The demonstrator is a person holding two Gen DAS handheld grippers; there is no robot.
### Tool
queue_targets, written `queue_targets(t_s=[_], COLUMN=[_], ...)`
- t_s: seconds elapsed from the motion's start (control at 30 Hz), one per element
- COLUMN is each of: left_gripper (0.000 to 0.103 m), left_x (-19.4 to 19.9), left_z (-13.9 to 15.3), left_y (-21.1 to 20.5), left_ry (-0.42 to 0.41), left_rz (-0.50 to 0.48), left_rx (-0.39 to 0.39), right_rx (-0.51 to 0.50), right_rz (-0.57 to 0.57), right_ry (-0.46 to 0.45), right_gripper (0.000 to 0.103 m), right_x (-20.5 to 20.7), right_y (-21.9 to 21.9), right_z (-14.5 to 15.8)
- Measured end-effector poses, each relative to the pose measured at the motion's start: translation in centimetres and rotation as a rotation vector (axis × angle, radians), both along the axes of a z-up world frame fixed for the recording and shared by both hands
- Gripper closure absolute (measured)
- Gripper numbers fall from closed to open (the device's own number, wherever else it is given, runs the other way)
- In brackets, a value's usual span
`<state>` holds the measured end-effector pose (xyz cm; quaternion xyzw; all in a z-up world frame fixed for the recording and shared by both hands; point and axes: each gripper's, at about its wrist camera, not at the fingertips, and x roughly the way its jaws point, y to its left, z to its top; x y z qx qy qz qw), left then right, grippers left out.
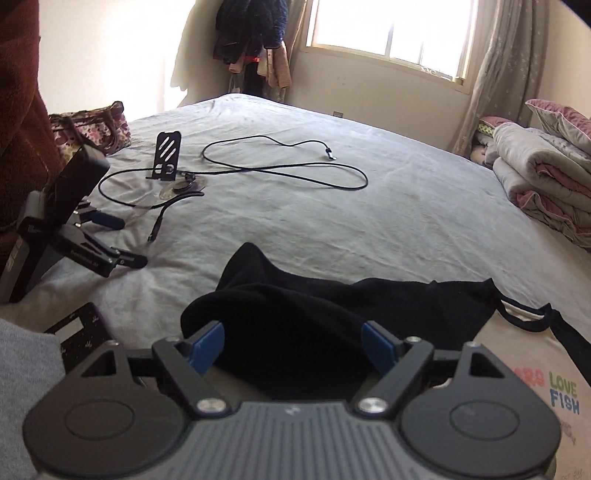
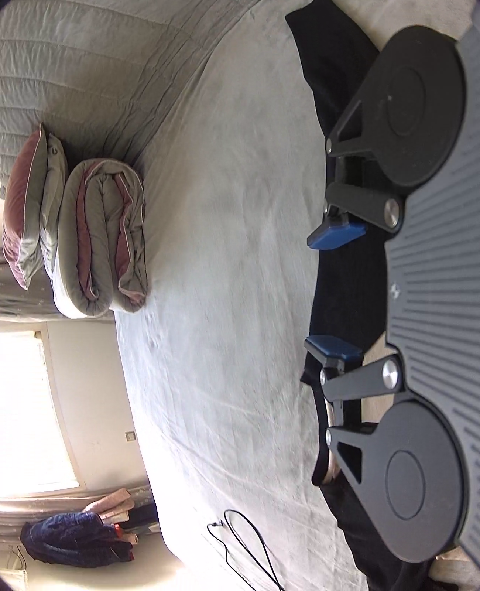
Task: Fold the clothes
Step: 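Grasp the other black sleeve cuff with the left gripper, then lift the black sleeve with the left gripper while the right gripper pinches the shoulder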
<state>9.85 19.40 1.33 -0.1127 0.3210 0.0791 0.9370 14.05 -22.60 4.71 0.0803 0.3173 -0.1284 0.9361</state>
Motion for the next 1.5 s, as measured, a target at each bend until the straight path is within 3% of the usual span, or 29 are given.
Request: queue_targets(t_s=[0.13, 0.2, 0.23, 0.33, 0.43, 0.53, 0.6, 0.73, 0.8, 0.97, 1.13, 1.23, 1.3, 1.5], left_gripper=[0.023, 0.039, 0.042, 0.042, 0.049, 0.067, 0.094, 0.097, 0.097, 0.097, 0.097, 0.097, 0.097, 0.097], left_x=[-1.3, -0.4, 0.0, 0.4, 1.0, 1.4, 1.5, 1.2, 0.7, -0.2, 0.4, 0.7, 1.0, 1.4], left_z=[-2.8, -4.2, -4.9, -5.2, -5.9, -6.6, -6.8, -6.7, -5.8, -3.7, -3.3, -3.3, -3.4, -4.0], left_y=[3.6, 4.6, 5.1, 4.8, 4.5, 4.6, 4.8, 6.0, 6.1, 5.2, 2.5, 0.6, -0.4, -2.3], left_ry=[-0.053, 0.017, 0.046, 0.009, 0.000, -0.001, -0.003, -0.049, -0.127, -0.298, -0.299, -0.275, -0.256, -0.219], left_rz=[0.081, 0.108, 0.120, 0.097, 0.085, 0.116, 0.133, 0.151, 0.141, -0.007, -0.247, -0.359, -0.399, -0.471], left_rx=[-0.175, -0.258, -0.296, -0.336, -0.389, -0.380, -0.371, -0.442, -0.447, -0.483, -0.507, -0.447, -0.424, -0.394], right_rx=[-0.013, -0.014, -0.015, 0.035, 0.082, 0.108, 0.113, 0.119, 0.129, 0.212, 0.295, 0.311, 0.302, 0.273], right_rz=[0.086, 0.147, 0.178, 0.279, 0.368, 0.453, 0.500, 0.585, 0.628, 0.665, 0.701, 0.736, 0.770, 0.881], right_ry=[0.016, 0.012, 0.011, 0.008, 0.016, 0.048, 0.067, 0.068, 0.061, 0.040, 0.019, 0.017, 0.015, 0.130], right_gripper=[0.047, 0.047, 0.047, 0.046, 0.046, 0.045, 0.045, 0.045, 0.045, 0.045, 0.045, 0.045, 0.045, 0.045], right_x=[1.2, 1.7, 2.0, 2.3, 2.5, 2.9, 3.0, 3.0, 2.9, 2.7, 2.6, 2.6, 2.6, 4.0], right_y=[4.8, 7.3, 8.5, 12.3, 15.7, 19.6, 21.6, 23.8, 24.5, 23.8, 23.0, 22.6, 22.6, 24.6], right_z=[-0.1, -0.1, -0.1, -0.7, -1.8, -3.5, -4.3, -4.5, -4.2, -2.6, -1.1, -0.4, 0.0, 0.1])
